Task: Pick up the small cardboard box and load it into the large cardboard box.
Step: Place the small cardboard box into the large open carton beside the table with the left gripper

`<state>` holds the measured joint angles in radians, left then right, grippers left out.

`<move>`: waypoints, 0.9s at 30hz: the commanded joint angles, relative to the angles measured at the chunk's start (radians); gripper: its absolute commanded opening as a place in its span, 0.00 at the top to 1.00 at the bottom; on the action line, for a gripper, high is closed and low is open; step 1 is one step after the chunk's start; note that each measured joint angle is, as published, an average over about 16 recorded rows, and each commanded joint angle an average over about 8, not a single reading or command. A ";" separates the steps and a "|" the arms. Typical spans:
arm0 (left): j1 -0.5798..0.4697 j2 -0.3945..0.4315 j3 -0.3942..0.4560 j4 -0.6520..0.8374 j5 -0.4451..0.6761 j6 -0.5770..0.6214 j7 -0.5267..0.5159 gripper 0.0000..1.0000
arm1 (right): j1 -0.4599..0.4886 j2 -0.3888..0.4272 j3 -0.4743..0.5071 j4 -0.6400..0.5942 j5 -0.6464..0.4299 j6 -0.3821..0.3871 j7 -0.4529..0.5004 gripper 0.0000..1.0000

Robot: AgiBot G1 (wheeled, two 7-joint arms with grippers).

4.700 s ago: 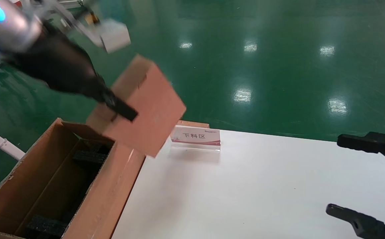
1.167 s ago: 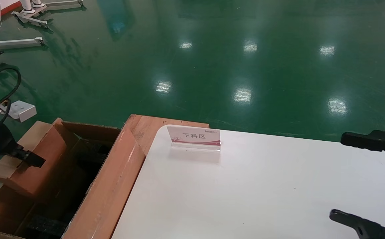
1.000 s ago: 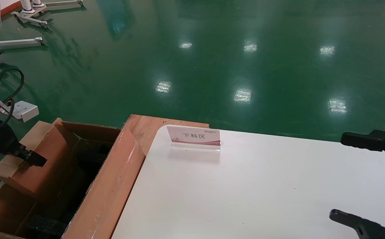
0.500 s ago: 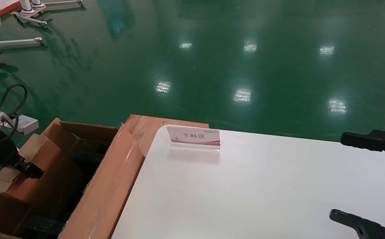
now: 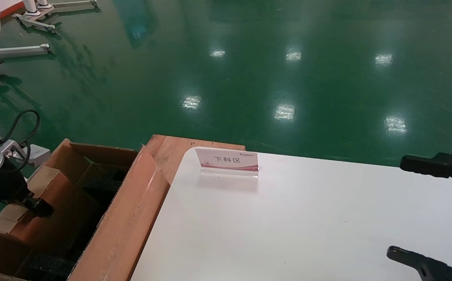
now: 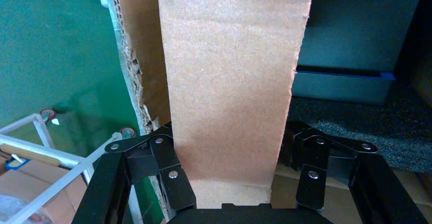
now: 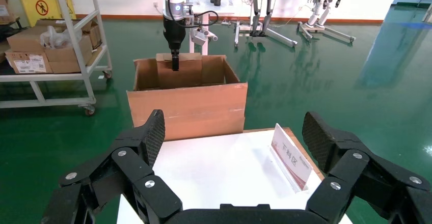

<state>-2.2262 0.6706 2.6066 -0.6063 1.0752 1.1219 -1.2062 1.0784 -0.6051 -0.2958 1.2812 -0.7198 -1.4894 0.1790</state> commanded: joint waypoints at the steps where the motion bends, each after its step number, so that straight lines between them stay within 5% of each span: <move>1: 0.012 0.005 -0.004 0.013 -0.008 0.003 0.005 0.00 | 0.000 0.000 0.000 0.000 0.000 0.000 0.000 0.00; 27: -0.004 -0.001 0.002 -0.003 0.005 0.001 -0.001 0.00 | 0.000 0.000 0.000 0.000 0.000 0.000 0.000 0.00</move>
<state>-2.2303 0.6698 2.6083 -0.6091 1.0800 1.1225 -1.2068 1.0783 -0.6050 -0.2955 1.2811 -0.7196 -1.4892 0.1791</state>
